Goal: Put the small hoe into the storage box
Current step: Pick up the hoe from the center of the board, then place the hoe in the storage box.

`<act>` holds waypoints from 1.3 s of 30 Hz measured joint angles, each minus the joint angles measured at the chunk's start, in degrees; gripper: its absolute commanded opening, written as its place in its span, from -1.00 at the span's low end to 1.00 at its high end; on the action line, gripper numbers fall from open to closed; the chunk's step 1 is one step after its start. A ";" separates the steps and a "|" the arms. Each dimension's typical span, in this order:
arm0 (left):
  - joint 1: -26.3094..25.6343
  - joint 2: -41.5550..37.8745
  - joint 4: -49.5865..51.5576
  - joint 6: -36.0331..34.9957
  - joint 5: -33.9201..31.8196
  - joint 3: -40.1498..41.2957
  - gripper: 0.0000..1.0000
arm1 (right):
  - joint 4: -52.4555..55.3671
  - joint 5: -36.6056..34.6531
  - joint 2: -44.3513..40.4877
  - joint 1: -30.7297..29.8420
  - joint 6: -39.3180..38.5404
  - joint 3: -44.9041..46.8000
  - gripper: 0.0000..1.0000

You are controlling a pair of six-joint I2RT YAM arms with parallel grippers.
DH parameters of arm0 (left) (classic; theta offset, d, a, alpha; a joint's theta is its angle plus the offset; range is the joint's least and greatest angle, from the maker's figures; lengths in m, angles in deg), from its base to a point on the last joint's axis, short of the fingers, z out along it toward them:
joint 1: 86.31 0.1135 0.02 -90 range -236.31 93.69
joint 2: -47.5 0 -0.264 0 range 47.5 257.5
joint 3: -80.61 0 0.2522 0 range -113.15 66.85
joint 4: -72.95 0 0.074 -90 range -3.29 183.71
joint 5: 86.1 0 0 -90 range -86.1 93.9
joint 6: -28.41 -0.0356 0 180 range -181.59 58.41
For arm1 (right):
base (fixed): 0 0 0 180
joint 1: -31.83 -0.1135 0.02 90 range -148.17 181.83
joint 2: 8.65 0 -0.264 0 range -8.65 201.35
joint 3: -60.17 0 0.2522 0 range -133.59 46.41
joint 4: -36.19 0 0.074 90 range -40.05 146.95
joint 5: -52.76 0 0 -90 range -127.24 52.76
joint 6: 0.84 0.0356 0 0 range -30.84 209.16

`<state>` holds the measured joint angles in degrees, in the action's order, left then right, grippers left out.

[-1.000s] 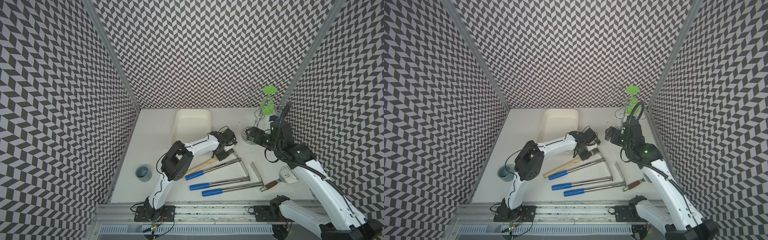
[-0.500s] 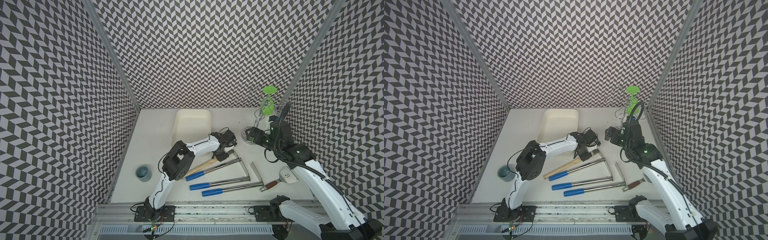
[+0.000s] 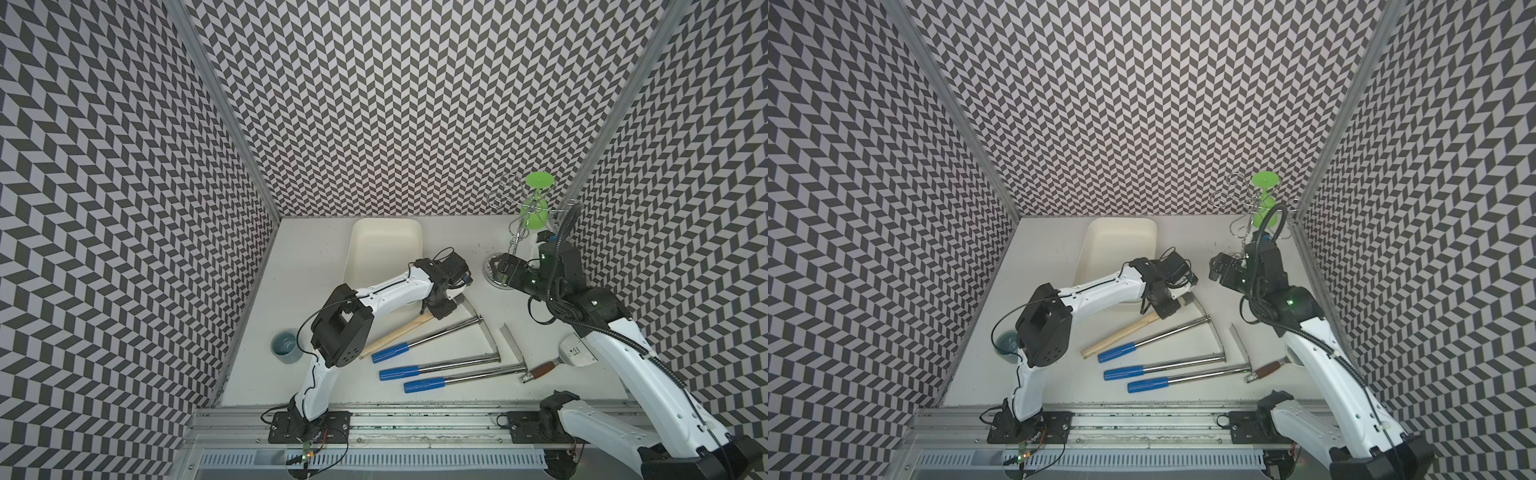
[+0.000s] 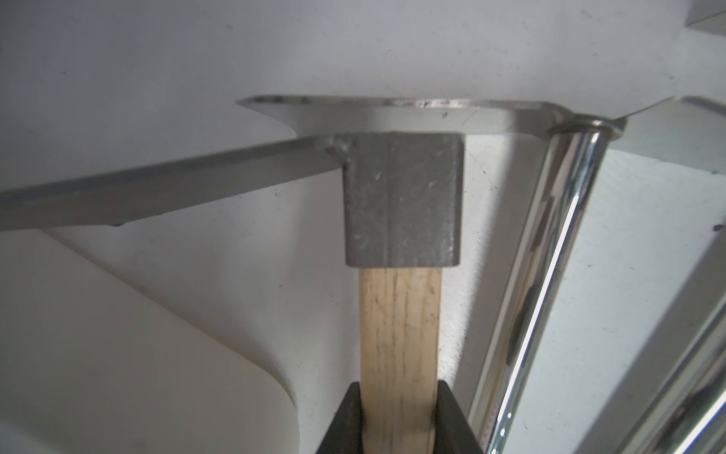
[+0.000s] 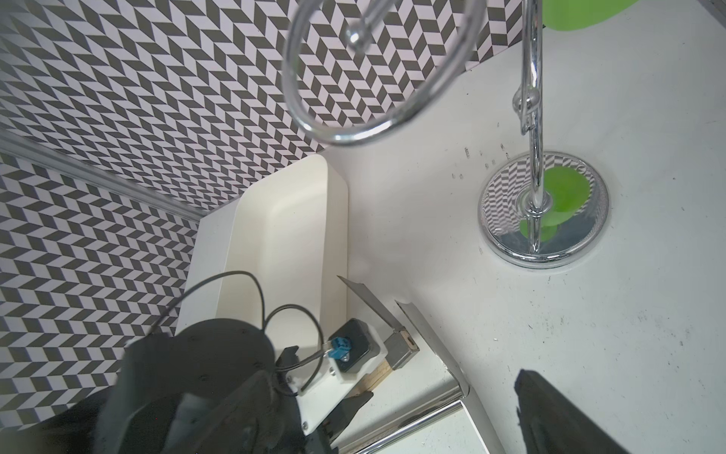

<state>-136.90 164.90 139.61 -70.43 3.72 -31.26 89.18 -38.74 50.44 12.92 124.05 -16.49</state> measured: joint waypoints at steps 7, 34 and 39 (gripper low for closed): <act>0.24 -8.66 1.18 1.97 1.25 2.95 -1.00 | -0.07 0.28 0.28 0.00 0.04 0.00 0.93; 32.09 5.07 -4.44 32.44 16.26 -30.01 -1.00 | -1.14 3.50 2.34 -0.83 0.09 0.00 0.93; 32.70 7.43 -4.55 37.18 13.49 -29.62 -1.00 | -1.40 3.50 2.34 -0.83 0.09 0.09 0.93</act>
<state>-104.20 172.34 135.07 -33.25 17.20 -60.87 87.78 -35.24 52.78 12.09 124.14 -16.40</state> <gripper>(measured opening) 0.284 0.964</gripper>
